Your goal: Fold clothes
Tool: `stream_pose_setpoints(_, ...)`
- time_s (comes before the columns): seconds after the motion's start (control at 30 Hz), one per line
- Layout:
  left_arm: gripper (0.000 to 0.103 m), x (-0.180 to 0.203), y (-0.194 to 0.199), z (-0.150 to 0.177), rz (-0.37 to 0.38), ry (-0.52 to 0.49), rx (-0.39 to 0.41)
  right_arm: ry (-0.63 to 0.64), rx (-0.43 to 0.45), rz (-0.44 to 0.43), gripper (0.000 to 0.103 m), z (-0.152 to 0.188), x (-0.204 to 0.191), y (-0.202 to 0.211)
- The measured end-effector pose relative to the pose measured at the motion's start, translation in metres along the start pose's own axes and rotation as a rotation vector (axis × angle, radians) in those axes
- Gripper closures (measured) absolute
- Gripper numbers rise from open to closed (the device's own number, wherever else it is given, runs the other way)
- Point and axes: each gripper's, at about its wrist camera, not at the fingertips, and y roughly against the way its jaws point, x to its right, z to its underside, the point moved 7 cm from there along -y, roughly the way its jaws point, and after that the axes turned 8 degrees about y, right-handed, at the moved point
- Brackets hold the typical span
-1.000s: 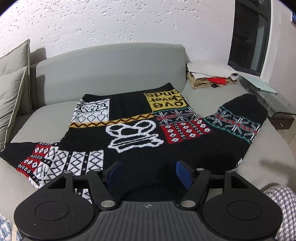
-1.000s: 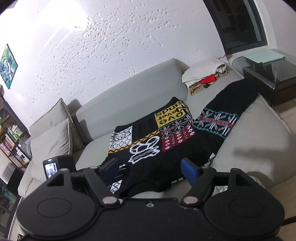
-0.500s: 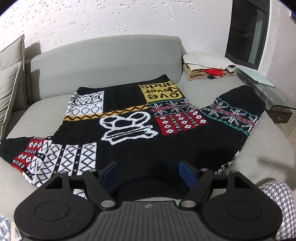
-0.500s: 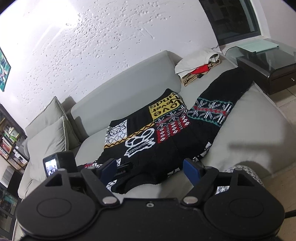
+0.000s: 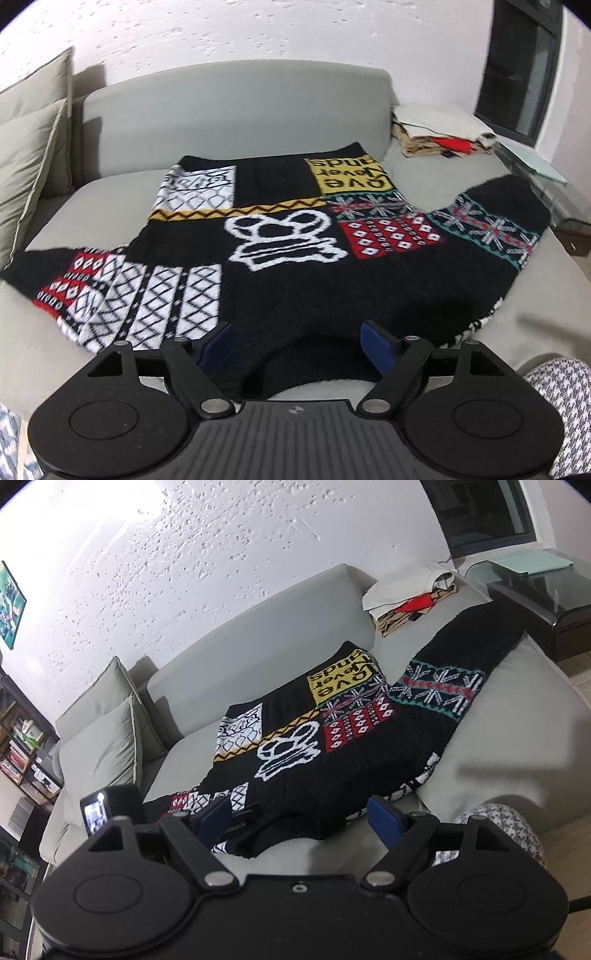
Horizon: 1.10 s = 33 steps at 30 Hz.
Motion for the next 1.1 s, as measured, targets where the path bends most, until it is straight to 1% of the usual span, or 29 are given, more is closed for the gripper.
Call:
stream_pose_setpoints(0.1,0.025,-0.017,0.003,0.008,-0.012,0.039,0.008,-0.020,0.004,-0.024,0.023,-0.003,0.008,-0.019)
stream_pose_setpoints(0.17,0.025,-0.032,0.005,0.014,-0.031,0.059,0.015,-0.007,0.018,-0.016,0.023,-0.004,0.019,-0.036)
stream_pose_setpoints(0.2,0.026,-0.040,0.007,0.017,-0.044,0.067,0.021,0.002,0.025,-0.009,0.027,-0.004,0.025,-0.045)
stream_pose_setpoints(0.23,0.028,-0.049,0.008,0.019,-0.058,0.075,0.027,0.010,0.032,-0.002,0.034,-0.004,0.031,-0.053)
stream_pose_setpoints(0.27,0.034,-0.057,0.009,0.021,-0.068,0.084,0.034,0.018,0.034,0.009,0.057,-0.003,0.038,-0.063)
stream_pose_setpoints(0.3,0.047,-0.066,0.009,0.023,-0.075,0.094,0.039,0.022,0.025,0.023,0.083,0.000,0.045,-0.074)
stream_pose_setpoints(0.33,0.057,-0.073,0.008,0.025,-0.074,0.098,0.040,0.020,0.011,0.031,0.092,0.002,0.054,-0.086)
stream_pose_setpoints(0.37,0.072,-0.077,0.003,0.025,-0.075,0.099,0.034,0.018,-0.002,0.036,0.096,0.004,0.063,-0.098)
stream_pose_setpoints(0.4,0.075,-0.082,-0.002,0.026,-0.075,0.100,0.027,0.018,-0.013,0.041,0.096,0.005,0.072,-0.109)
stream_pose_setpoints(0.5,0.074,-0.085,-0.024,0.023,-0.085,0.086,-0.007,0.009,-0.079,0.099,0.095,0.006,0.097,-0.143)
stream_pose_setpoints(0.57,0.072,-0.082,-0.035,0.018,-0.104,0.054,-0.009,-0.005,-0.115,0.101,0.095,0.006,0.100,-0.162)
stream_pose_setpoints(0.6,0.068,-0.080,-0.040,0.013,-0.107,0.035,-0.001,0.002,-0.125,0.097,0.094,0.005,0.096,-0.171)
stream_pose_setpoints(0.63,0.066,-0.078,-0.046,0.009,-0.110,0.020,0.000,0.016,-0.139,0.090,0.094,0.006,0.091,-0.179)
stream_pose_setpoints(0.7,0.066,-0.072,-0.061,0.000,-0.106,-0.004,-0.004,0.053,-0.172,0.060,0.094,0.010,0.074,-0.197)
stream_pose_setpoints(0.77,0.066,-0.068,-0.078,-0.001,-0.102,-0.021,-0.038,0.087,-0.184,0.046,0.094,0.015,0.059,-0.214)
stream_pose_setpoints(0.83,0.071,-0.065,-0.093,0.011,-0.101,-0.031,-0.134,0.139,-0.228,0.068,0.094,0.031,0.046,-0.232)
stream_pose_setpoints(0.9,0.071,-0.064,-0.090,0.023,-0.102,-0.047,-0.120,0.196,-0.222,0.105,0.094,0.046,0.039,-0.233)
stream_pose_setpoints(0.97,0.071,-0.067,-0.078,0.029,-0.090,-0.029,-0.109,0.205,-0.235,0.108,0.094,0.051,0.037,-0.220)
stream_pose_setpoints(1.07,0.070,-0.068,-0.059,0.030,-0.080,0.008,-0.107,0.141,-0.247,0.070,0.096,0.049,0.047,-0.201)
stream_pose_setpoints(1.1,0.068,-0.067,-0.052,0.028,-0.079,0.021,-0.106,0.113,-0.242,0.055,0.095,0.047,0.049,-0.193)
